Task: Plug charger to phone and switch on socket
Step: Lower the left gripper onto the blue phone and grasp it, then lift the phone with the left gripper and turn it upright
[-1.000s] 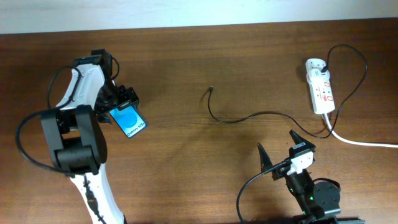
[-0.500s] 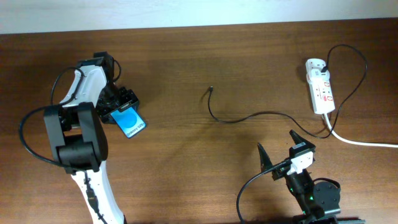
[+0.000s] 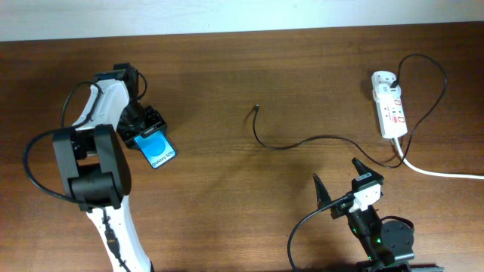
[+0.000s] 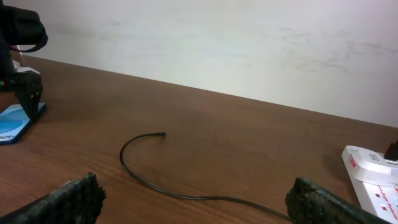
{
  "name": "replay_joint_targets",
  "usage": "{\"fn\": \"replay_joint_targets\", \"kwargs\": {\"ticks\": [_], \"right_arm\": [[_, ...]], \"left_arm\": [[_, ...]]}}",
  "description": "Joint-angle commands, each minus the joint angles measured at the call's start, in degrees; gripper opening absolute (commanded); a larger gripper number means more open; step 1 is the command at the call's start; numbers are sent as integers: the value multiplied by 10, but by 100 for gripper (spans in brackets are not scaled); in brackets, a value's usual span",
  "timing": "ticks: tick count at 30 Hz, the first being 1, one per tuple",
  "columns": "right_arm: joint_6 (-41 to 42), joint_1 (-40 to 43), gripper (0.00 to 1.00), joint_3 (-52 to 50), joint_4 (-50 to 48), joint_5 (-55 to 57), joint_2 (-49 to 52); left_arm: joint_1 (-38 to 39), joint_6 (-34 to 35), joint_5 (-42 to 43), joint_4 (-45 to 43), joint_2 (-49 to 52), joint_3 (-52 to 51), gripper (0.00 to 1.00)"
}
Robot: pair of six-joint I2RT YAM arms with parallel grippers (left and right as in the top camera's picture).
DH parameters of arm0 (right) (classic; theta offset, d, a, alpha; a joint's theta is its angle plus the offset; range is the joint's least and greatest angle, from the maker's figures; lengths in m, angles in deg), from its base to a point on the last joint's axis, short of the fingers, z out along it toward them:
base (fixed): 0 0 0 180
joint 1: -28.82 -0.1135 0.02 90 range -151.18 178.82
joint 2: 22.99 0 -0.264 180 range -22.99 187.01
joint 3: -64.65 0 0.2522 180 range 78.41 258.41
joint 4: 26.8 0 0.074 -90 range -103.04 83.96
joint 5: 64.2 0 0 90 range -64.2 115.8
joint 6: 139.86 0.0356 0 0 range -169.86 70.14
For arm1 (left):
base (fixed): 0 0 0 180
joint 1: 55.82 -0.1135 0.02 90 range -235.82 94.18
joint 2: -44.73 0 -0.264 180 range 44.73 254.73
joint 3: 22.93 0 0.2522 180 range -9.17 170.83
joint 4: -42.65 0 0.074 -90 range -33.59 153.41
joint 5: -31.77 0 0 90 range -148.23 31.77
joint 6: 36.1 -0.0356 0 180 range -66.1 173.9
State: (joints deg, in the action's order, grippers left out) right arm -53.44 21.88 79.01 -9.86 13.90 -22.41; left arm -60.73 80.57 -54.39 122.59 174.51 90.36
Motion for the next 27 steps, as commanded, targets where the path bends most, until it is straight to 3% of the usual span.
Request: {"fn": "replay_joint_targets", "kwargs": {"ticks": [1, 7, 16, 23, 27], "right_arm": [[2, 2, 98, -3, 3, -1, -4], [2, 2, 98, -3, 3, -1, -4], [2, 2, 98, -3, 3, -1, -4], [2, 2, 98, -3, 3, -1, -4], [2, 2, 98, -3, 3, -1, -4]], "left_arm": [[2, 3, 24, 34, 15, 45, 56], [2, 2, 31, 116, 15, 151, 56], [7, -131, 266, 166, 14, 273, 49], [58, -135, 152, 270, -30, 413, 50], [108, -120, 69, 306, -94, 423, 48]]}}
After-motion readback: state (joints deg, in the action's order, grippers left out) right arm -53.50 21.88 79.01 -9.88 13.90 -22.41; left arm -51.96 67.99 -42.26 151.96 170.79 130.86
